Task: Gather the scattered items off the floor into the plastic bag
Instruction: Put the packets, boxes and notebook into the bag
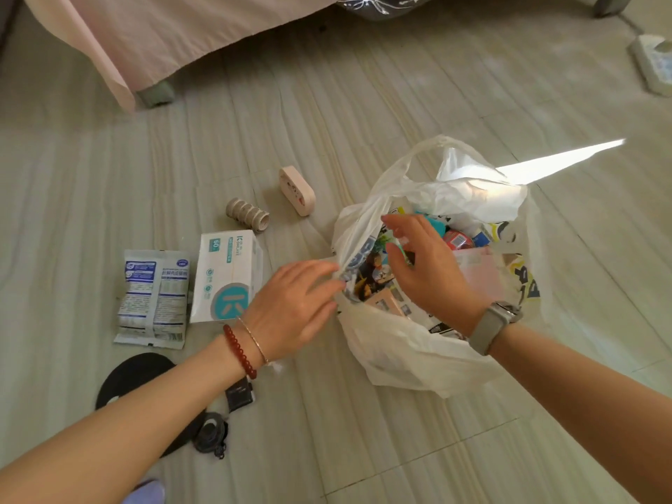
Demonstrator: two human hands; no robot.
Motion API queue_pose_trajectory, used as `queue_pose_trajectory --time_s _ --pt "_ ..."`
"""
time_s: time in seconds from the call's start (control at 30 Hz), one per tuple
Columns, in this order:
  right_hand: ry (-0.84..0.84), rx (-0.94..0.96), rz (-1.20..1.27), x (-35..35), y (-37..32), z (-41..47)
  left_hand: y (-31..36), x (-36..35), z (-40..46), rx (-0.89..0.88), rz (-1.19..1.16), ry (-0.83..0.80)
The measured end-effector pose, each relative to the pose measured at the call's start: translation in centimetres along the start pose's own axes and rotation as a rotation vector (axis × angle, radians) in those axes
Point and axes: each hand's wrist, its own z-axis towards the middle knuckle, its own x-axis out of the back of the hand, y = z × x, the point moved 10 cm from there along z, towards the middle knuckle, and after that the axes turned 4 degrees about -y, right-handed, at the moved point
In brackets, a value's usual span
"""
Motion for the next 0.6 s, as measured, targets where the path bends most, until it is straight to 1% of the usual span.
queue_pose_trajectory --time_s 0.03,0.1,0.17,0.2,0.23,0.3,0.33,0.37,0.47,0.53,0.6 --pt "0.012 0.074 -0.018 -0.4 -2.1 0.1 -1.1 0.6 -1.0 0.056 -0.013 0.037" --pt "-0.031 0.238 -0.081 -2.6 -6.0 -0.2 -3.4 1.1 -3.9 0.188 -0.019 0.066" --pt "-0.161 0.387 -0.152 -6.8 -8.7 -1.3 -5.4 0.4 -7.3 0.328 -0.029 0.031" --pt "-0.262 0.421 -0.18 -9.6 -9.3 -2.0 -6.2 -0.2 -8.9 0.4 -0.032 -0.006" --pt "-0.373 0.413 -0.208 -12.5 -9.2 -2.6 -7.0 -1.1 -10.6 0.462 -0.036 -0.057" --pt "-0.612 0.286 -0.309 -18.1 -7.6 -3.7 -8.0 -3.0 -13.6 0.547 -0.023 -0.178" --pt "-0.708 0.211 -0.364 -20.3 -6.6 -4.2 -8.3 -4.0 -15.0 0.57 -0.008 -0.244" --pt "-0.762 0.148 -0.393 -22.0 -5.7 -4.6 -8.4 -5.0 -16.3 0.581 0.004 -0.307" --pt "-0.787 -0.009 -0.373 -25.2 -3.8 -5.8 -8.0 -7.5 -18.9 0.608 -0.031 -0.455" --pt "-0.778 -0.046 -0.378 -26.7 -3.2 -6.8 -8.1 -8.9 -19.7 0.67 -0.067 -0.512" --pt "-0.733 -0.073 -0.375 -27.2 -2.9 -7.2 -8.1 -9.8 -19.5 0.68 -0.033 -0.543"
